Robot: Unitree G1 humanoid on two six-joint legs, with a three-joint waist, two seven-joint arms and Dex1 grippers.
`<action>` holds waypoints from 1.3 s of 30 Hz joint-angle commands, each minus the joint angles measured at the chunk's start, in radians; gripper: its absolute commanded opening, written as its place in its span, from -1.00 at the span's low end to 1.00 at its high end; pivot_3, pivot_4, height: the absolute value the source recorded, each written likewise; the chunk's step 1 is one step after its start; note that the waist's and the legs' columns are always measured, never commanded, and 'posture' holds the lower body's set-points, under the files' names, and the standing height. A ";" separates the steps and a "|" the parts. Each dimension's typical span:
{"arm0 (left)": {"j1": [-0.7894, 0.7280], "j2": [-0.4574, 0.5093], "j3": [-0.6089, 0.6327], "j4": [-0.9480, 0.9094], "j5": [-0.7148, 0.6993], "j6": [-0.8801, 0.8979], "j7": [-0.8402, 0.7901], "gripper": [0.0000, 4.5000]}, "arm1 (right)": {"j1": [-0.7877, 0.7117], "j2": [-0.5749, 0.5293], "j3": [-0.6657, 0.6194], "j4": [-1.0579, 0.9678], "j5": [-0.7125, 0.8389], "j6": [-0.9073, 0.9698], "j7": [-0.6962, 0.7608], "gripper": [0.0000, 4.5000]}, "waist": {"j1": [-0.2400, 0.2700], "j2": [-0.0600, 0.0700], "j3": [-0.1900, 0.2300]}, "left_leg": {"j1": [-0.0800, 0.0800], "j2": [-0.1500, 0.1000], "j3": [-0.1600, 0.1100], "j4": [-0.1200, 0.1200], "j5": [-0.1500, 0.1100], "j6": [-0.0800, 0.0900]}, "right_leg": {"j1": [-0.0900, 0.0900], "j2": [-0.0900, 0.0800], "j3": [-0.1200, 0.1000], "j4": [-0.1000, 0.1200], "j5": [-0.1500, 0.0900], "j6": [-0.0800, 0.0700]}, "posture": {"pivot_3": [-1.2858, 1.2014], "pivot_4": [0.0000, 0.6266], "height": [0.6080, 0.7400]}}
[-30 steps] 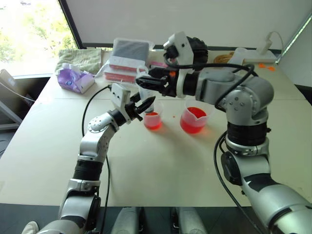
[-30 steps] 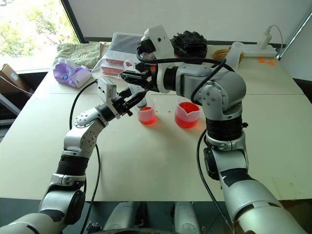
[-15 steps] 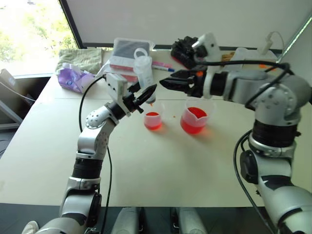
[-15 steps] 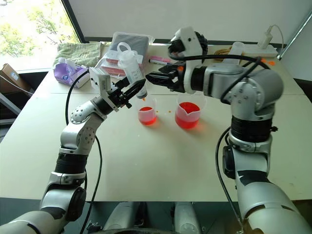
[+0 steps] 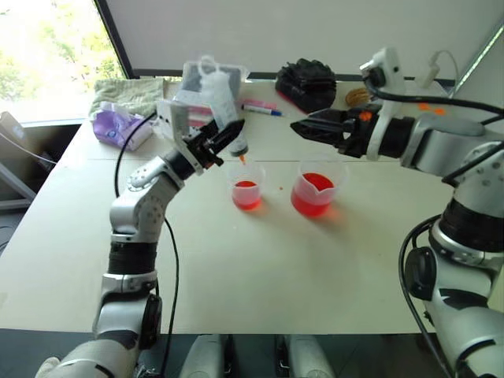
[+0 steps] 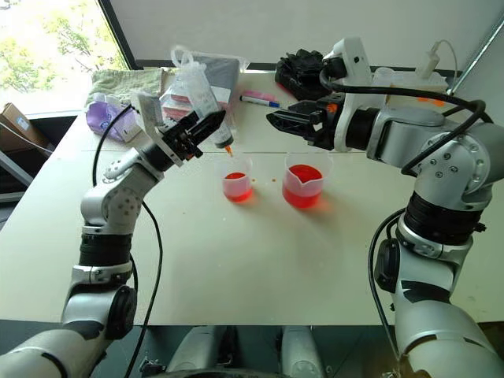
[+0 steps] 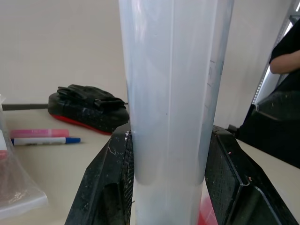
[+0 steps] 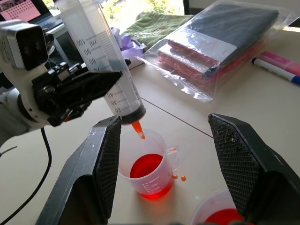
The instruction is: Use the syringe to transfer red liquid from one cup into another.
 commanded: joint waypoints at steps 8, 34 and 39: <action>-0.159 0.232 0.186 0.244 -0.260 0.531 0.047 -0.30 | 0.032 0.018 -0.038 -0.054 0.035 0.019 -0.037 0.35 | -0.003 0.000 0.000 | 0.000 0.000 0.000 0.000 0.000 0.000 | 0.000 0.001 0.000 0.002 0.000 0.000 | 0.03 -0.52 1.00; -0.471 0.223 -0.162 0.969 0.183 0.764 -0.120 -0.30 | 0.062 0.062 -0.088 -0.118 0.046 0.107 -0.113 0.35 | -0.002 -0.001 0.001 | -0.001 -0.001 0.000 0.000 0.002 -0.002 | -0.004 0.000 0.001 0.005 0.000 0.000 | 0.03 -0.52 1.00; -0.494 0.221 -0.169 1.015 0.232 0.742 -0.169 -0.30 | 0.067 0.078 -0.108 -0.140 0.044 0.127 -0.131 0.35 | -0.004 -0.001 0.000 | -0.001 -0.001 0.001 -0.001 0.002 -0.003 | -0.006 0.000 0.001 0.007 0.000 0.000 | 0.03 -0.52 1.00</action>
